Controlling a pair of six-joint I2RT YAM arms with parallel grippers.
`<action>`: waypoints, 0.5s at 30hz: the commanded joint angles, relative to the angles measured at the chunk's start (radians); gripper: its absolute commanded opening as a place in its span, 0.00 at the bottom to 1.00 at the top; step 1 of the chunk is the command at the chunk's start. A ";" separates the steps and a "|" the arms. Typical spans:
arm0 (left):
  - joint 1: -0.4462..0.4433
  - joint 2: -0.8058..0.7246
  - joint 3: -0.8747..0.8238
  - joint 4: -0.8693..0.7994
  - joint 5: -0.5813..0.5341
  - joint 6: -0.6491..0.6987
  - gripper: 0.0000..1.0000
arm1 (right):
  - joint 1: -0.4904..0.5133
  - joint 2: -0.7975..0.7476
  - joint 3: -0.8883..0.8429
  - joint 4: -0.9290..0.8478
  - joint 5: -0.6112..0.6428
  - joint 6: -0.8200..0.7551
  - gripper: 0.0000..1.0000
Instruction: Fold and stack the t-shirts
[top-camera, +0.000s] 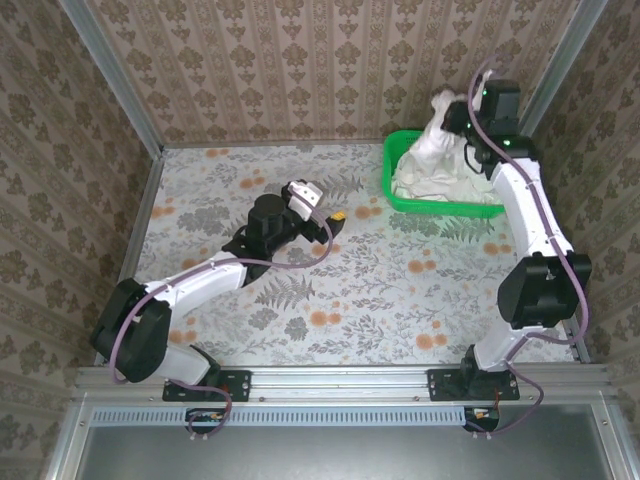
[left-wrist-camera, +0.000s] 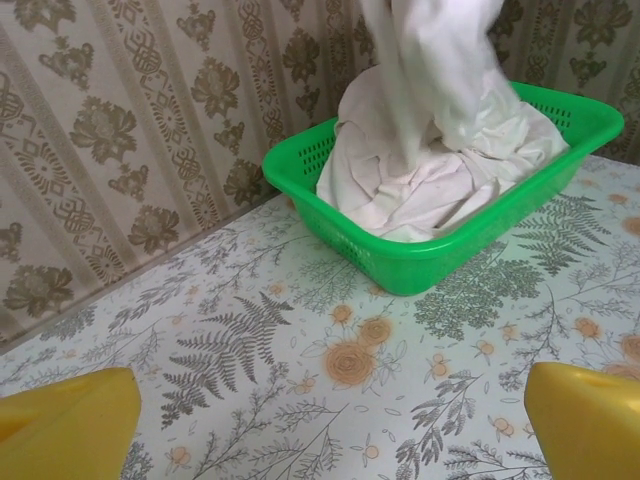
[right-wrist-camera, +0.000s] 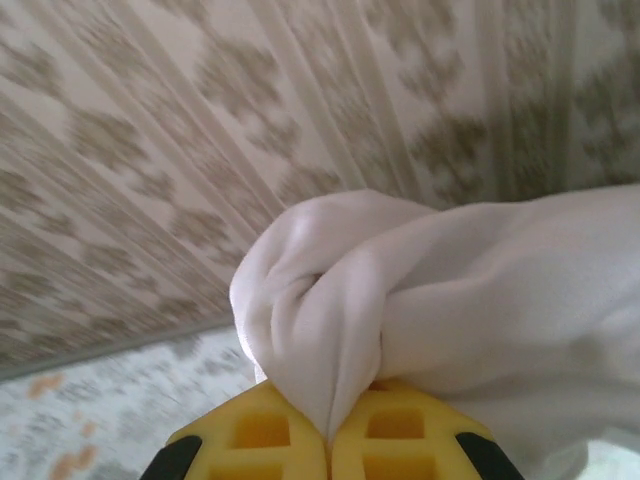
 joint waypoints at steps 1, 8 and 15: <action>0.017 -0.019 0.024 0.024 -0.013 -0.044 1.00 | -0.003 -0.054 0.158 0.057 -0.122 0.020 0.00; 0.052 -0.036 0.000 0.036 -0.038 -0.098 1.00 | 0.036 0.032 0.553 -0.063 -0.285 0.017 0.00; 0.139 -0.120 -0.062 0.014 -0.065 -0.150 1.00 | 0.162 0.248 1.005 -0.197 -0.493 0.046 0.00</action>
